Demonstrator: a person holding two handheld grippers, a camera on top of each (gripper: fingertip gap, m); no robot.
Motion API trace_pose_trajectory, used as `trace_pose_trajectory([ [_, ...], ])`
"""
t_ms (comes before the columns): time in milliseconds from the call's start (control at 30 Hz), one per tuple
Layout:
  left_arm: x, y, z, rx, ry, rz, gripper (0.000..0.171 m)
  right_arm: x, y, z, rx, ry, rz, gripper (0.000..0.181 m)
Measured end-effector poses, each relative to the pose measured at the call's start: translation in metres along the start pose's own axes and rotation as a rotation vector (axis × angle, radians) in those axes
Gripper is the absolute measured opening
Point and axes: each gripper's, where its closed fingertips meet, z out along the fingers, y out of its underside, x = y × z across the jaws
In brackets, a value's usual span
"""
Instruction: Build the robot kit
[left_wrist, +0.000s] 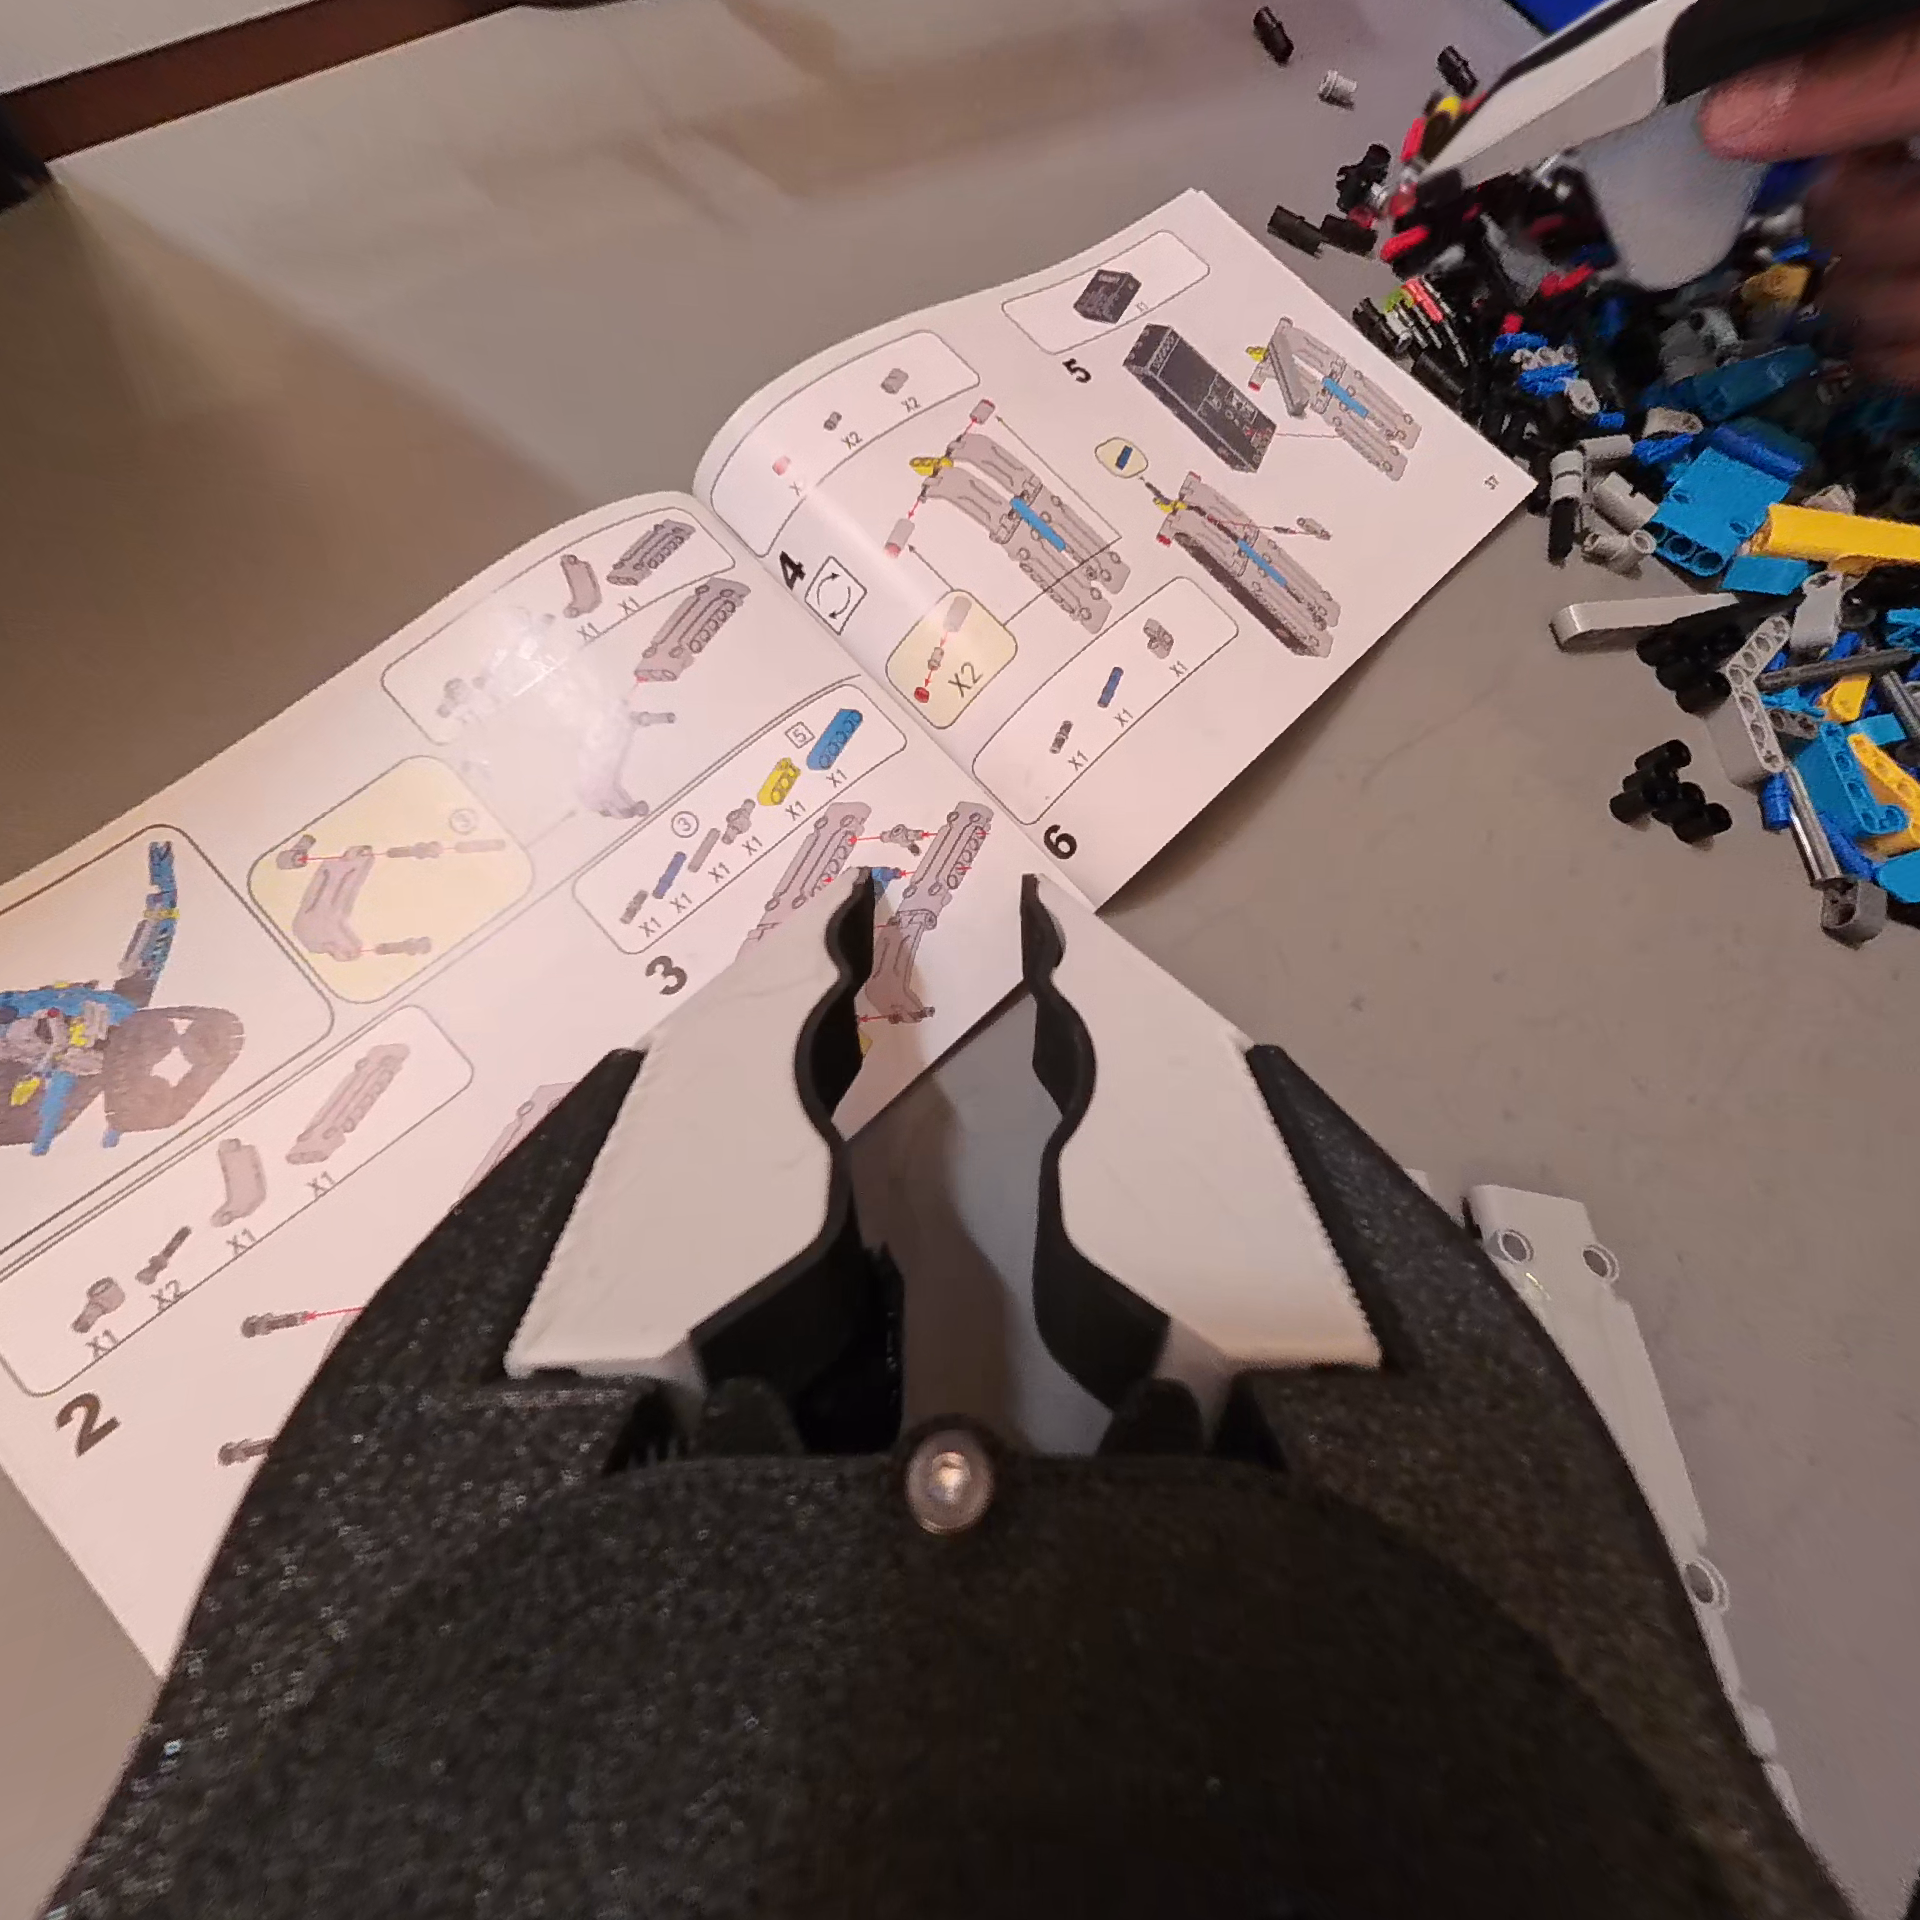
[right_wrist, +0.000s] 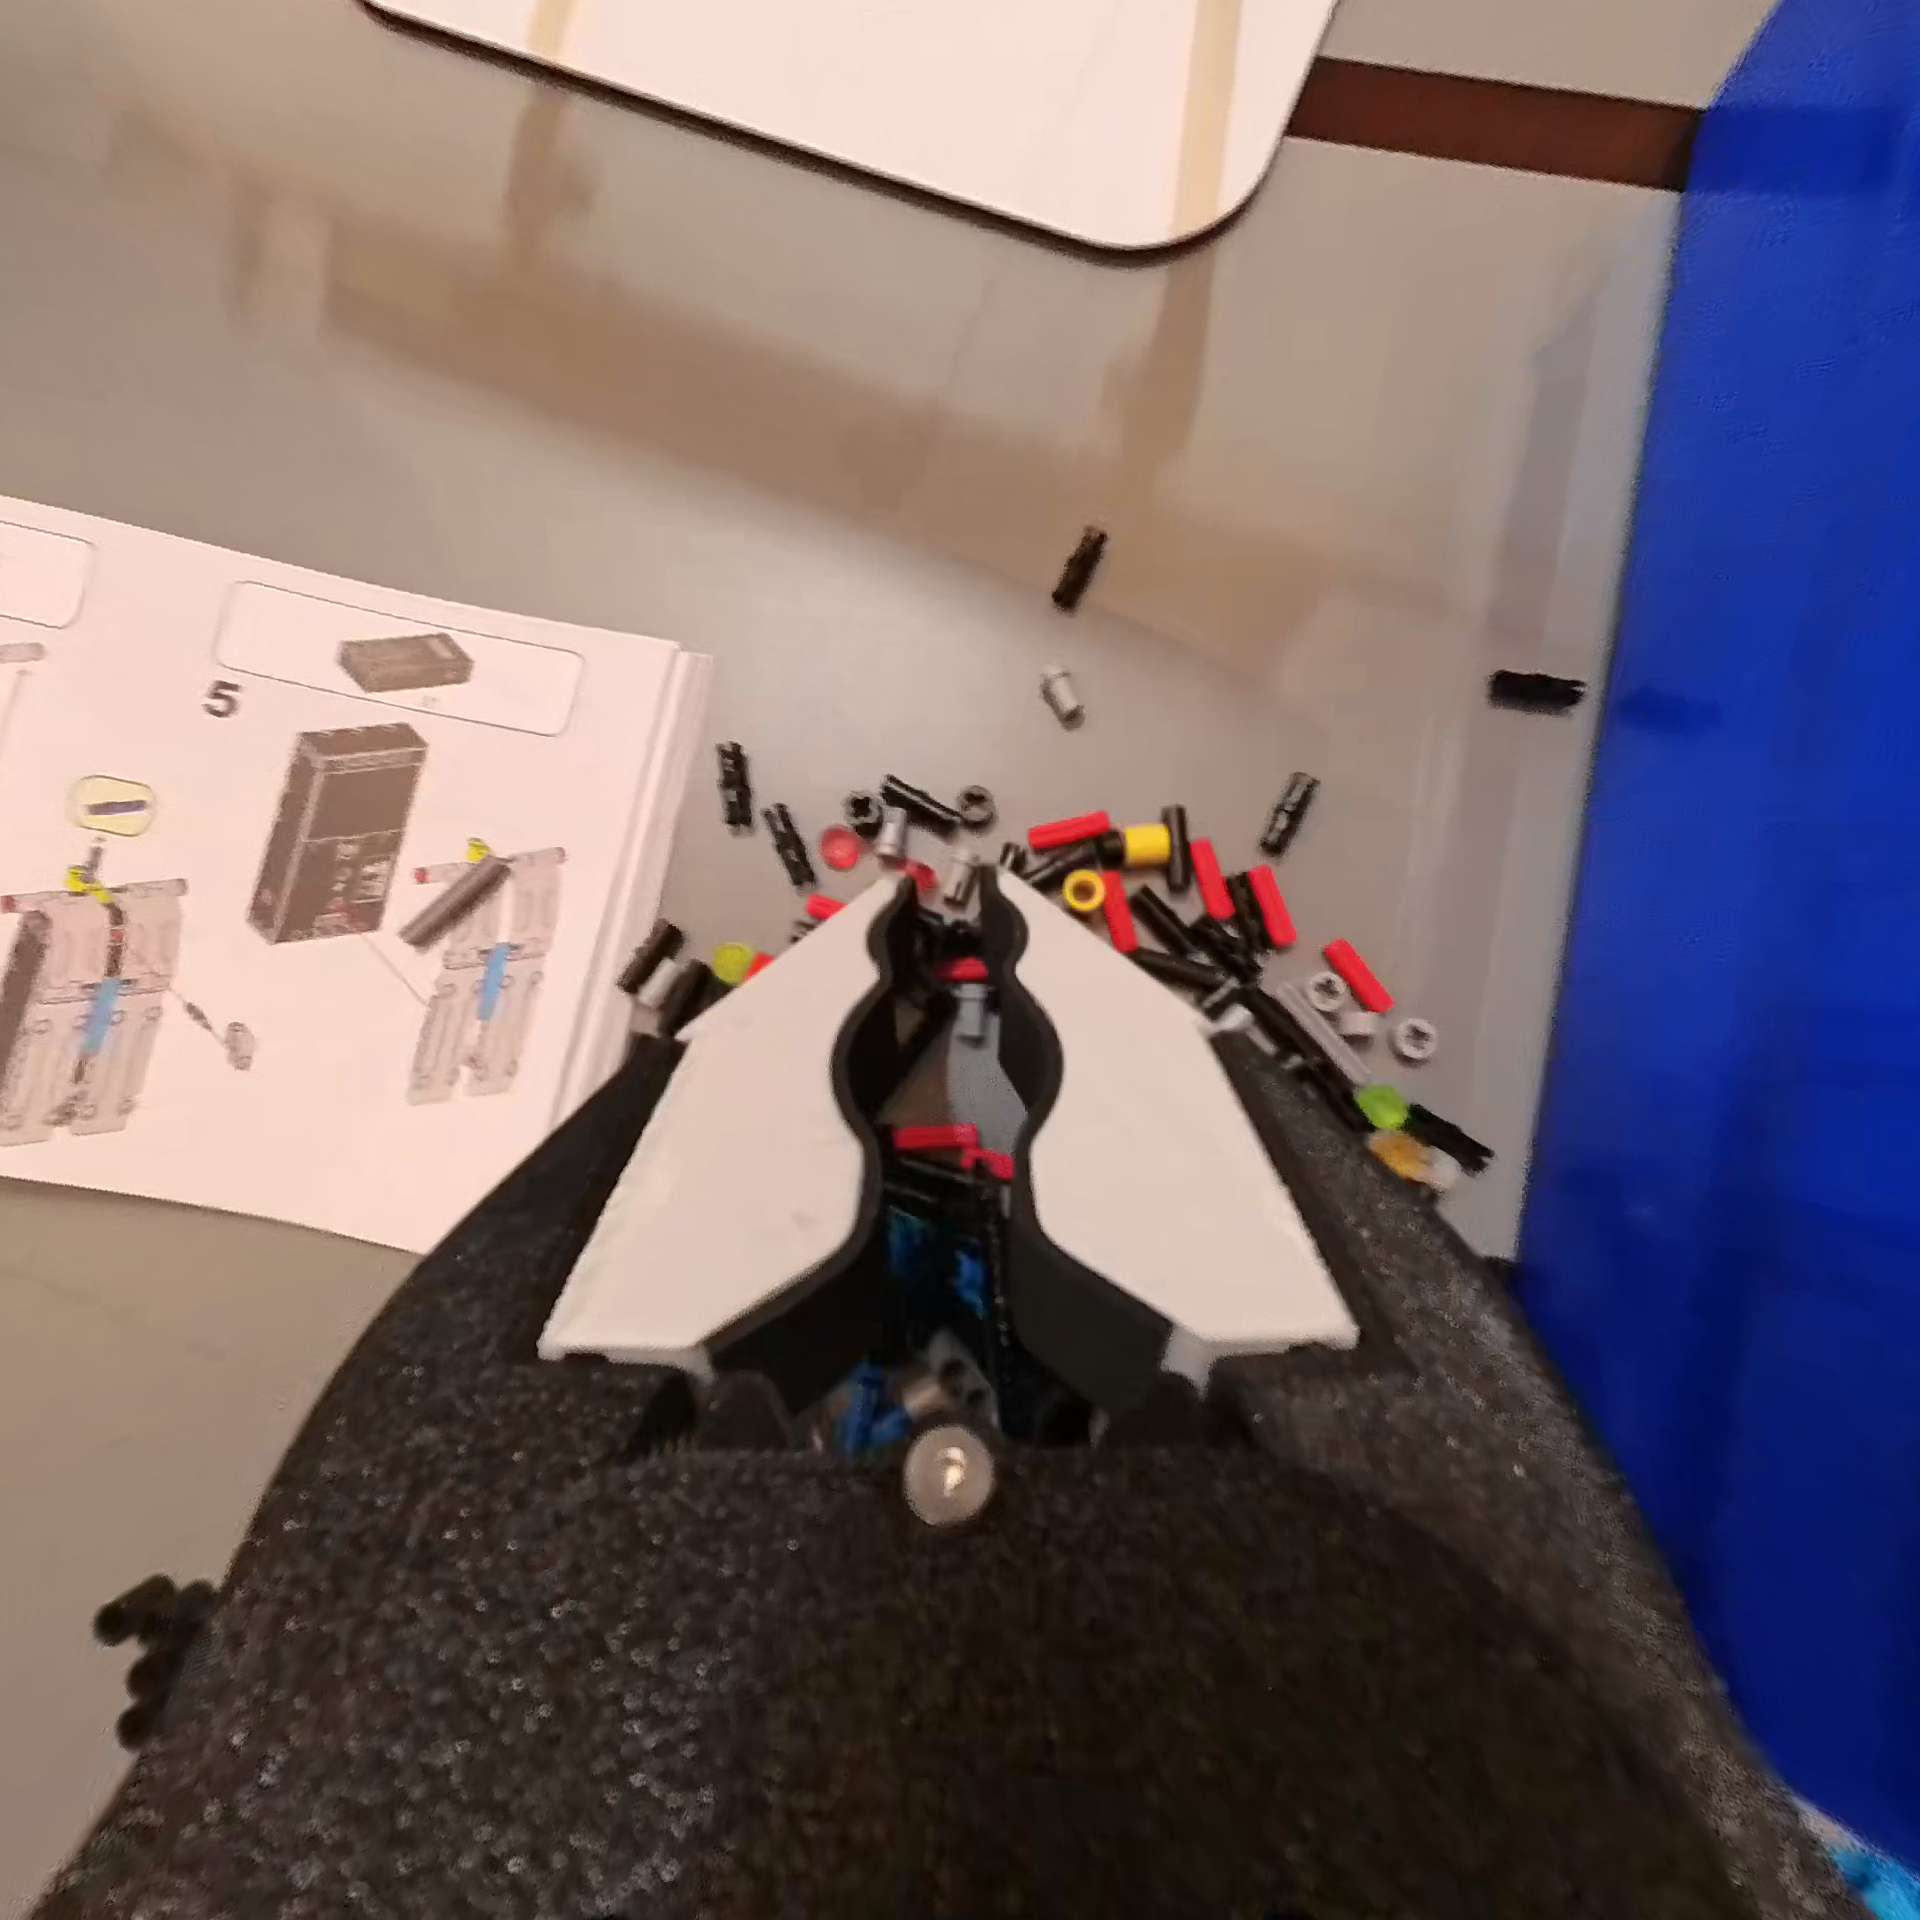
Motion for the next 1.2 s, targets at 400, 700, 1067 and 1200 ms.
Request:
trace_pose_trajectory([
  [400, 0.000, 0.000, -0.001, 0.005, 0.023, -0.021, 0.027, -0.023, -0.007, 0.006, -0.002, -0.040, -0.104, 0.010],
  [700, 0.000, 0.000, -0.001, 0.013, 0.054, -0.062, 0.027, -0.026, -0.007, 0.007, -0.007, -0.095, -0.056, 0.013],
  [1067, 0.000, 0.000, -0.002, 0.019, 0.086, -0.105, 0.027, -0.019, -0.010, -0.008, 0.022, -0.161, 0.040, 0.014],
  [1200, 0.000, 0.001, -0.001, 0.013, 0.067, -0.081, 0.027, -0.022, -0.002, -0.002, -0.020, -0.142, -0.001, 0.013],
])
